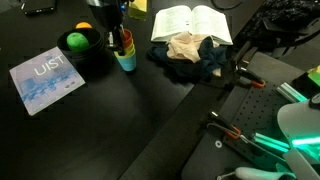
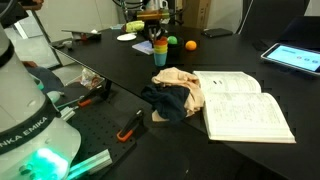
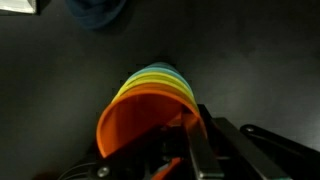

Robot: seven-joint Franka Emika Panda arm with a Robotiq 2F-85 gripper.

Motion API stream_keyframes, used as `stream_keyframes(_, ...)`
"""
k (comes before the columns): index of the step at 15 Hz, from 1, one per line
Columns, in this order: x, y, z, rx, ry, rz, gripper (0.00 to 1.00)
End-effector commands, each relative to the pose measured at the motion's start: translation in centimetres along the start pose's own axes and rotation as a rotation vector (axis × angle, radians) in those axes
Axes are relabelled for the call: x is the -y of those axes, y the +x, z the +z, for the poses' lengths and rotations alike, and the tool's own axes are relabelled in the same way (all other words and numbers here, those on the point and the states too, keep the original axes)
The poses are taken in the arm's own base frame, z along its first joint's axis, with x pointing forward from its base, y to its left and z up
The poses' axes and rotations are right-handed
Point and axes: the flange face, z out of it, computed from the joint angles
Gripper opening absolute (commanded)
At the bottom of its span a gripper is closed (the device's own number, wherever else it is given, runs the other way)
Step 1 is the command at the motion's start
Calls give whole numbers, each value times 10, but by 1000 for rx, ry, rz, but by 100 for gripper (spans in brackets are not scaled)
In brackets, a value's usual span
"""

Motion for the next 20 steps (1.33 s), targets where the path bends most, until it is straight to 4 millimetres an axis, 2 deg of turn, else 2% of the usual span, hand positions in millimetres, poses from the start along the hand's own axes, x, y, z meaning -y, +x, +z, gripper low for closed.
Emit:
stream_keyframes(1, -4, 13, -24, -45, -13, -15, 2)
stream_keyframes(6, -6, 19, -33, -64, -25, -22, 2)
stream_keyframes(12, -6, 17, -27, -55, -27, -28, 2)
stream_keyframes(20, -10, 21, -39, -72, -37, -23, 2)
